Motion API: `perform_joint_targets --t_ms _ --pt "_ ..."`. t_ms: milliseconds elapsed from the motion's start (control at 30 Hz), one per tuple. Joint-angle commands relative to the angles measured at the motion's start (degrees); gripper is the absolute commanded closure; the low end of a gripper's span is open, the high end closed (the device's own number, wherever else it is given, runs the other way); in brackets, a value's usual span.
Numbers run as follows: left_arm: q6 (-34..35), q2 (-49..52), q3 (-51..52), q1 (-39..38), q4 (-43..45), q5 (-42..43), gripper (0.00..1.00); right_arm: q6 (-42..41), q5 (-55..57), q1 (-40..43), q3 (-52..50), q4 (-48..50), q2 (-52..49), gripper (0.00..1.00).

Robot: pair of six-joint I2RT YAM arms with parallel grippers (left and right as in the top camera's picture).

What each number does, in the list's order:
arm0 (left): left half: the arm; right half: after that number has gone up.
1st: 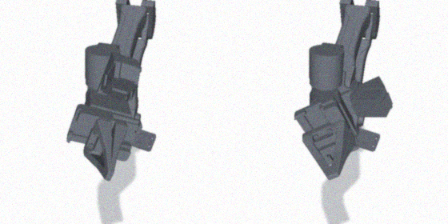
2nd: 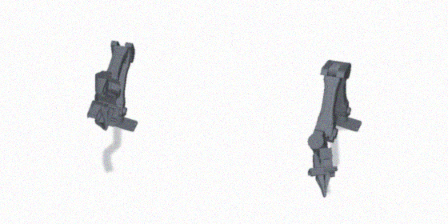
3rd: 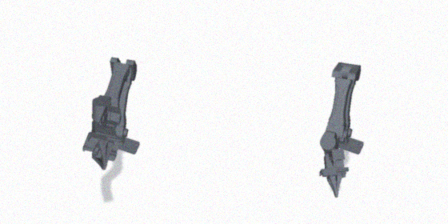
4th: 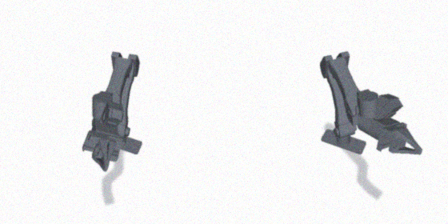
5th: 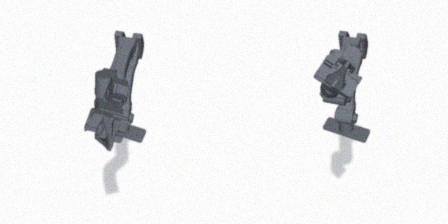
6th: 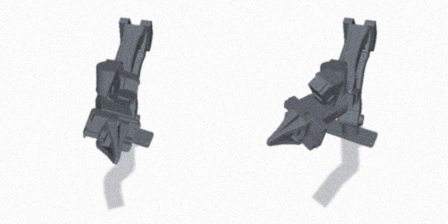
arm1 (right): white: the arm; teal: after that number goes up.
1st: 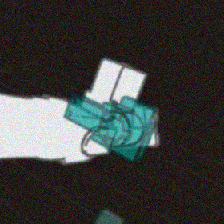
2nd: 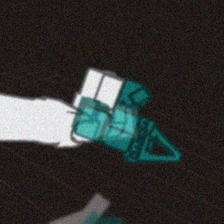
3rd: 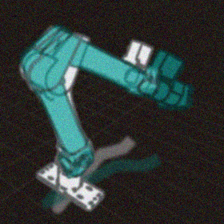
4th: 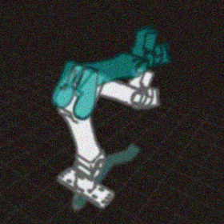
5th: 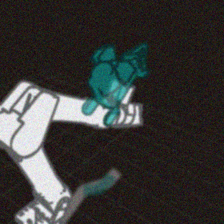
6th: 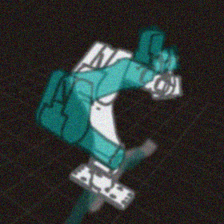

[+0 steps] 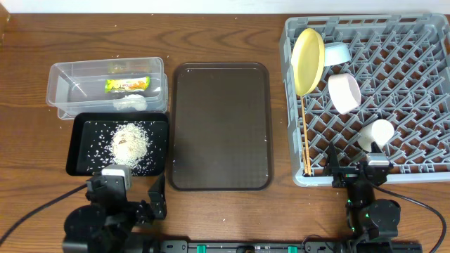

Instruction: Sort waste into correct bins and load items into the dishwasher rack

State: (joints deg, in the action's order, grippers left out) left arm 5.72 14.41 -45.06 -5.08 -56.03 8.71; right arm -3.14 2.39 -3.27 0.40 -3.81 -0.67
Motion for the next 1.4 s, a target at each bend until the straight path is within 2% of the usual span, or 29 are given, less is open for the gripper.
perform_joint_targets --t_ms 0,200,600,700,967,1367 --pt "-0.81 -5.40 6.95 1.55 2.89 -1.29 0.01 0.63 0.57 0.72 -0.09 -0.22 0.28 0.01" --pt "-0.74 -14.45 21.62 3.78 17.20 -0.50 0.01 0.63 0.57 0.72 -0.09 -0.22 0.28 0.01" --pt "-0.79 -14.32 41.40 4.70 58.21 -0.81 0.01 0.63 0.57 0.72 -0.09 -0.22 0.28 0.01" --pt "-0.74 -14.32 44.96 5.49 64.63 -0.76 0.01 0.63 0.57 0.72 -0.09 -0.22 0.28 0.01" --pt "-0.76 -14.32 44.83 6.56 52.26 -0.81 0.01 0.63 0.57 0.72 -0.09 -0.22 0.28 0.01" --pt "-0.79 -14.19 44.83 6.56 52.72 -0.79 0.01 0.63 0.57 0.72 -0.09 -0.22 0.28 0.01"
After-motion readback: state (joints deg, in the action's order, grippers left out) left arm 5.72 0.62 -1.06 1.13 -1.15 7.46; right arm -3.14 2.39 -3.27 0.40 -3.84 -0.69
